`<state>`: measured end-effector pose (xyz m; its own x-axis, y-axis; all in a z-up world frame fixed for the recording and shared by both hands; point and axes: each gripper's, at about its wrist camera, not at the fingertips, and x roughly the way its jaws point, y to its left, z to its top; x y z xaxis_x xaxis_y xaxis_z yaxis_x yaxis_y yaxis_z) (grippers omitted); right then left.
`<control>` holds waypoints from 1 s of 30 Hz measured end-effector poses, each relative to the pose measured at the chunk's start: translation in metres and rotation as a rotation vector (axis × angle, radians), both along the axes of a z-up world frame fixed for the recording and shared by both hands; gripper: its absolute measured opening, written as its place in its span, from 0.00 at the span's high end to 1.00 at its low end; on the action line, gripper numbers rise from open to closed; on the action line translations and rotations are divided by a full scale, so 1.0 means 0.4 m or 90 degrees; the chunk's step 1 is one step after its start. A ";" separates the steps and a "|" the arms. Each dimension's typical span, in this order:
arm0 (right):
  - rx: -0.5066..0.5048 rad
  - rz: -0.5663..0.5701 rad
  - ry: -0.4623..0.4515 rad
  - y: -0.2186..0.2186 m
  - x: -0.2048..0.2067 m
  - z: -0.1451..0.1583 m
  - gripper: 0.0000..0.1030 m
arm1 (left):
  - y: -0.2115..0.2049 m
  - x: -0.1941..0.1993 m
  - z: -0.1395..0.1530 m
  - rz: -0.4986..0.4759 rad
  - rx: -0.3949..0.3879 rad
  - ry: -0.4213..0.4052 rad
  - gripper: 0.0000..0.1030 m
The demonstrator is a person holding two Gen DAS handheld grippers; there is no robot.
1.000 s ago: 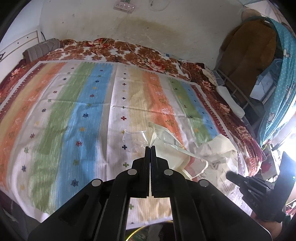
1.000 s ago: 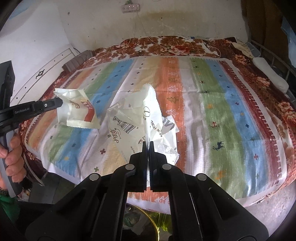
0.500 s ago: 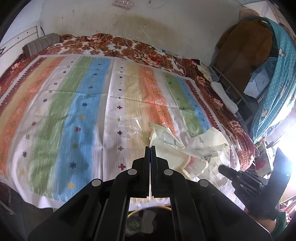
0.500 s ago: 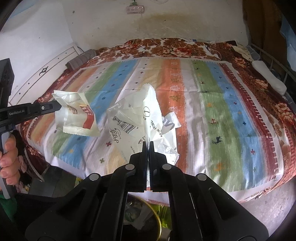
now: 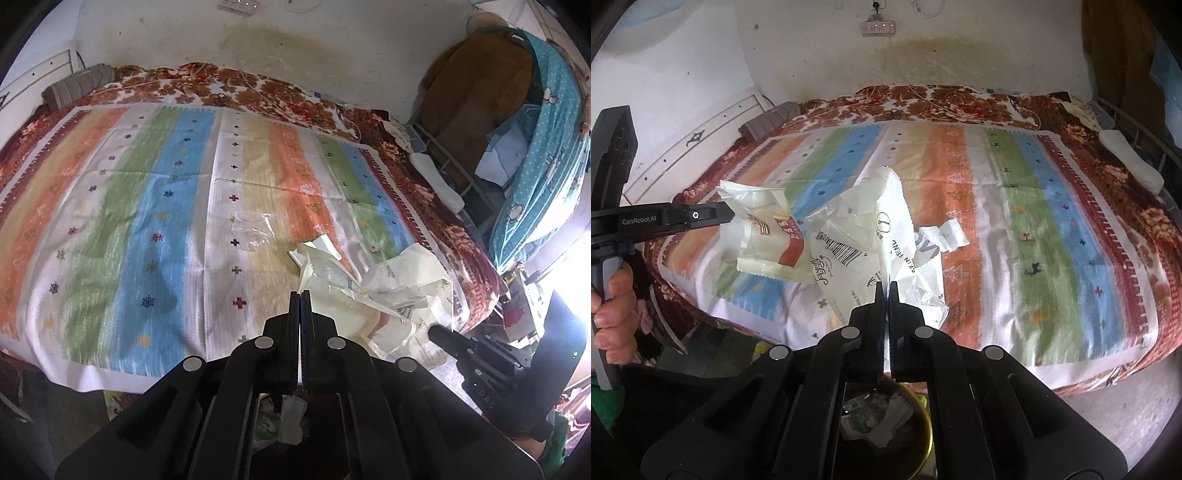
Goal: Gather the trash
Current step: 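Lift and carry the clear wrapper and white barcode wrapper toward the bin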
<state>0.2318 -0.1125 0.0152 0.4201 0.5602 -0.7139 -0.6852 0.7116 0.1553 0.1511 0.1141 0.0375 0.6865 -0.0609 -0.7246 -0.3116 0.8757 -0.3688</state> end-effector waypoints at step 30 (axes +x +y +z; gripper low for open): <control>-0.043 -0.055 0.065 -0.062 -0.138 -0.126 0.99 | -0.153 -0.161 -0.089 -0.059 0.003 0.041 1.00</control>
